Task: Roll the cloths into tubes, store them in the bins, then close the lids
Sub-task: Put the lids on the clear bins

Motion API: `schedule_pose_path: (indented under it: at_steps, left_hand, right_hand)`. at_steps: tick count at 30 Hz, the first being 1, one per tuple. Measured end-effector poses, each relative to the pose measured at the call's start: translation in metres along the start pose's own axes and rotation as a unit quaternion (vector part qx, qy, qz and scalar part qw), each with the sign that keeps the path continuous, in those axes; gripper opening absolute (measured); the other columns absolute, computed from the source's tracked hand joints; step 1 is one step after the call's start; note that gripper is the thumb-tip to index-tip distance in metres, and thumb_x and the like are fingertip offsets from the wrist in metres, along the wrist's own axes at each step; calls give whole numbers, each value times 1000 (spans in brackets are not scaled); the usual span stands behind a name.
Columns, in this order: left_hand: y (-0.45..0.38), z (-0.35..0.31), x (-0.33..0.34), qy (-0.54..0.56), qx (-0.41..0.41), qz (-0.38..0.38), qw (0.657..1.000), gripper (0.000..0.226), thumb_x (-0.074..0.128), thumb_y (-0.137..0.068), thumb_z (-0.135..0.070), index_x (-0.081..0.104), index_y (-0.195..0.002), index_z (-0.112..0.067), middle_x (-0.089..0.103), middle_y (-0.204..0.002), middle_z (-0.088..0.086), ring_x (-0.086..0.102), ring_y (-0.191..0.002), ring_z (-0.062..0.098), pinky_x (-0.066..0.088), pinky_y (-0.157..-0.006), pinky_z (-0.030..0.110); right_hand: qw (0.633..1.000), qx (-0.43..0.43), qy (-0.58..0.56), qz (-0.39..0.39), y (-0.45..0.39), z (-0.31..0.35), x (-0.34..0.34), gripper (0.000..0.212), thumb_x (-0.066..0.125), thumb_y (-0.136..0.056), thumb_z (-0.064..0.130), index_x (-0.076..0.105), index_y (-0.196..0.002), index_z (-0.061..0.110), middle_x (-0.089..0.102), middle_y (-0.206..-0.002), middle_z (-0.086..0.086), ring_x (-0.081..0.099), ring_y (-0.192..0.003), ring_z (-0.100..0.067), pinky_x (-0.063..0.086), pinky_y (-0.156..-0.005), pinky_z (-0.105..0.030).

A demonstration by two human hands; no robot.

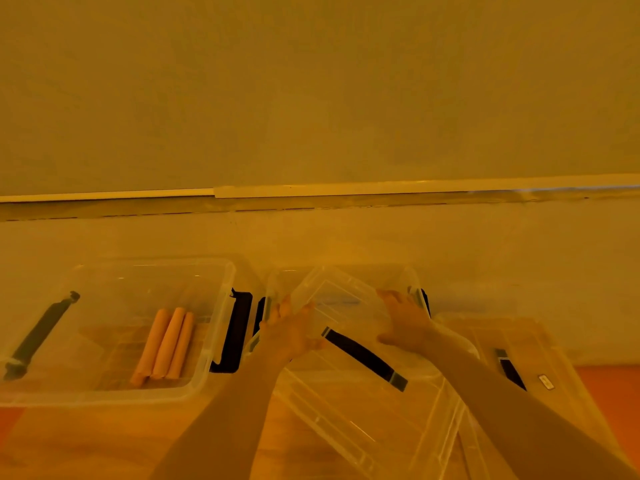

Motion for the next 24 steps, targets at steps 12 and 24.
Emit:
schedule_pose_path:
  at_steps: [12,24]
  left_hand:
    - [3,4,8,49,-23,29,998,97,59,-72,-74,8,-149,-44,-13,-159,7,-7,-145,38,9,-112,64]
    - [7,10,28,96,-85,72,989,115,63,-61,-80,0,-149,-43,-3,-159,16,-6,-143,46,5,-109,68]
  right_hand:
    - [971,209,-2,-114,79,-56,12,84,55,-85,63,15,-151,32,5,-160,-12,2,-148,-33,15,-117,-50]
    - [874,343,-283,-195,123,-86,25,79,65,-87,42,20,-148,22,31,-148,-20,37,-132,-39,44,-101,-52]
Point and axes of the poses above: each hand's wrist, its own y-axis away from the middle knuckle, its own x-axis out of the palm, z = x × y, the point moved 10 cm from there along -y, towards the middle knuckle
